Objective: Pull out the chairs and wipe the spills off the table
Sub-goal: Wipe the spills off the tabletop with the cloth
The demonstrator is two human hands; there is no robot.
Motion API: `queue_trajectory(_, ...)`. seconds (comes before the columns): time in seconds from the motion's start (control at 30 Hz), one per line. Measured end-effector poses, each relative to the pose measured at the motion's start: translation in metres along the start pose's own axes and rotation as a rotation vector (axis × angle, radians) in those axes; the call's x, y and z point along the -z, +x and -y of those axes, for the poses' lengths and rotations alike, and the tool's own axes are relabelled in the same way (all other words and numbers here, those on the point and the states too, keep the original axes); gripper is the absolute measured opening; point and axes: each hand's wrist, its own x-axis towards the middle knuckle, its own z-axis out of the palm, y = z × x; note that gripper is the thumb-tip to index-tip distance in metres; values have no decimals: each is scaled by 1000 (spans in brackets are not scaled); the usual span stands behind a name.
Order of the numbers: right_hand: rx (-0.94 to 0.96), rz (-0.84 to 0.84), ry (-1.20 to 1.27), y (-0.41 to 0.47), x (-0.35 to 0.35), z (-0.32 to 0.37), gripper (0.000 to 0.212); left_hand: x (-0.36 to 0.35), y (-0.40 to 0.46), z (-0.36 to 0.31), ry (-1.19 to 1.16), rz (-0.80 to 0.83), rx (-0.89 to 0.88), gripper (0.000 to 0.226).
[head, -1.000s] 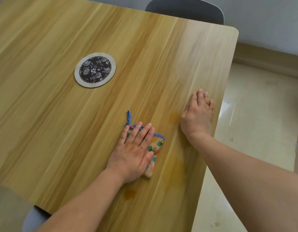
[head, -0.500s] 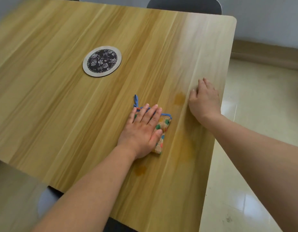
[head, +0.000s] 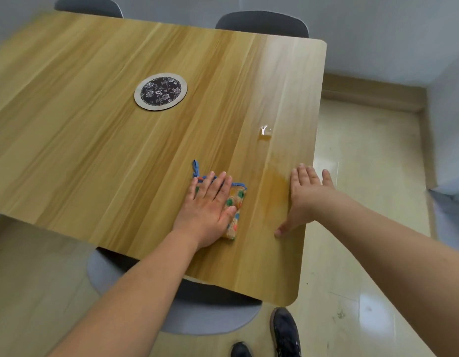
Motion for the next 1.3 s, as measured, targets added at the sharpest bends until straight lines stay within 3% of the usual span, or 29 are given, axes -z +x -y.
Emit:
queue_trajectory(0.27,-6,11,-59,-3,1,6,163,-25,-84,11,-4,23,-56,69)
queue_trajectory(0.63,-5,7,-99,-2,-1,9,162,-29,-90,-25,-31,-12,-20,69)
queue_trajectory(0.87,153,-100,-24,0,-11,-14,156,-37,-78,-78,-60,-70,-51,69)
queue_trajectory(0.93,203,-118,-53,3,-3,-24,140,-37,-78,-77,-54,-71,-52,70)
queue_trajectory(1.03,255,-342,41,22,17,-40,66,-34,-72,-78,-62,-26,-47,70)
queue_trajectory(1.07,241,-424,116,28,23,-45,50,-31,-67,-80,-75,-5,-41,71)
queue_trajectory(1.17,179,-576,251,54,29,-54,40,-19,-39,-83,-82,-9,-38,70)
queue_trajectory(1.3,164,-640,343,84,37,-64,29,-1,3,-85,-56,7,-7,69)
